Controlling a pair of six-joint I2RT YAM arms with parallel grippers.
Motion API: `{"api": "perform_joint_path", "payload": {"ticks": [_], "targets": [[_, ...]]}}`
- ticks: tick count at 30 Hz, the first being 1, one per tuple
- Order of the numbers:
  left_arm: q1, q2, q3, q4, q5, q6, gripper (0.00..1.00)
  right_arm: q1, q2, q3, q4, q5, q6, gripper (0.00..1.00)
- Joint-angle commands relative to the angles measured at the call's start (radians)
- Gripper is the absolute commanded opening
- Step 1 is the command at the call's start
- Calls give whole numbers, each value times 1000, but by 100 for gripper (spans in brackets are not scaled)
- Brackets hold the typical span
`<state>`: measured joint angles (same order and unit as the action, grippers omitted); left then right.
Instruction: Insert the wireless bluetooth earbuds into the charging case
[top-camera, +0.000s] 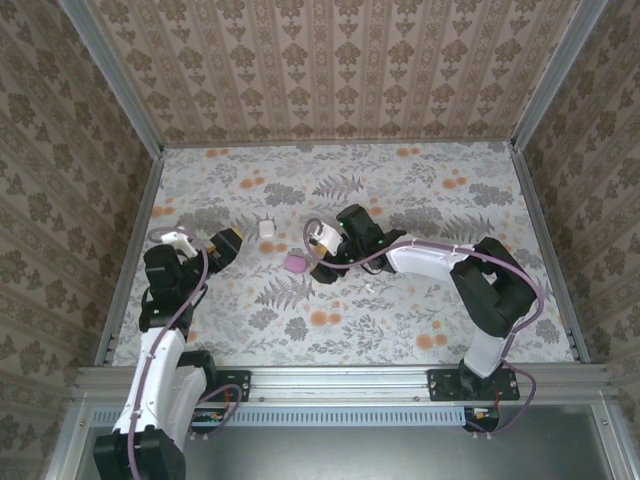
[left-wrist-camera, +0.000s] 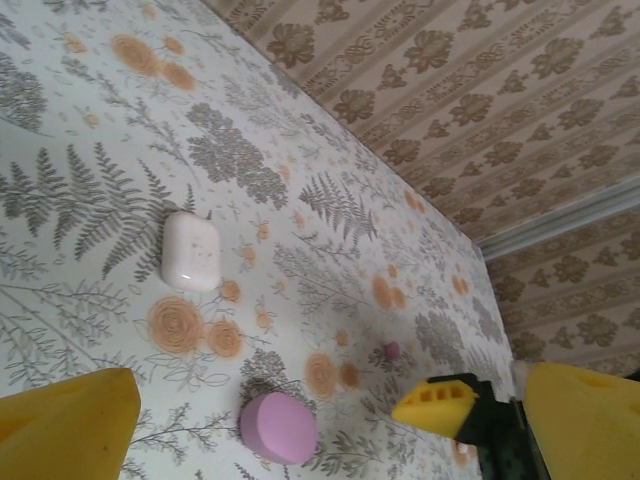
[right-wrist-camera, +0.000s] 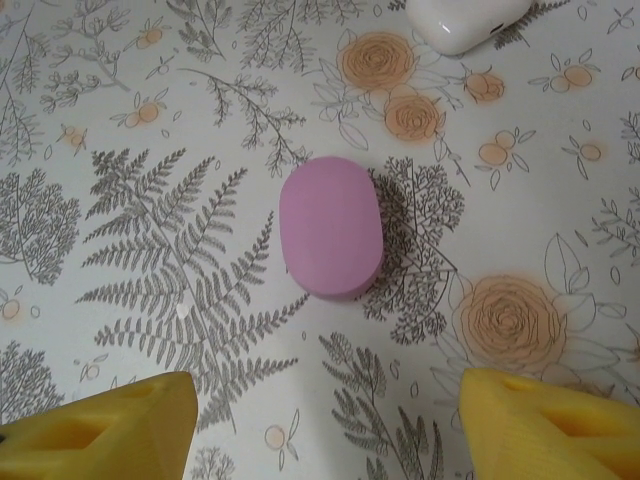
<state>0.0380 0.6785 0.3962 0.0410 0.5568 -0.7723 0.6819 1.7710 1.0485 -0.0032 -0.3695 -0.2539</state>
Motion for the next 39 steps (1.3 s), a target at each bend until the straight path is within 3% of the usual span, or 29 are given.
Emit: {"api": "perform_joint_path", "payload": {"ticks": [1,11,23,30,39], "targets": [[-7,-16,30,59,78,12,100,7,40,40,49,0,38,72],[-10,13,56,107,131,148,100,7,94,97,37,-22,41,73],[-15,6,52,27,-41,228,100,-5,125,126,8,-78,-26,74],[-16,-38,52,-19,-92,246,100,8,157,150,-33,-130,-91,73],[-17,-109,37,-59,-131,234,100,13,223,188,-44,-100,-122,70]]}}
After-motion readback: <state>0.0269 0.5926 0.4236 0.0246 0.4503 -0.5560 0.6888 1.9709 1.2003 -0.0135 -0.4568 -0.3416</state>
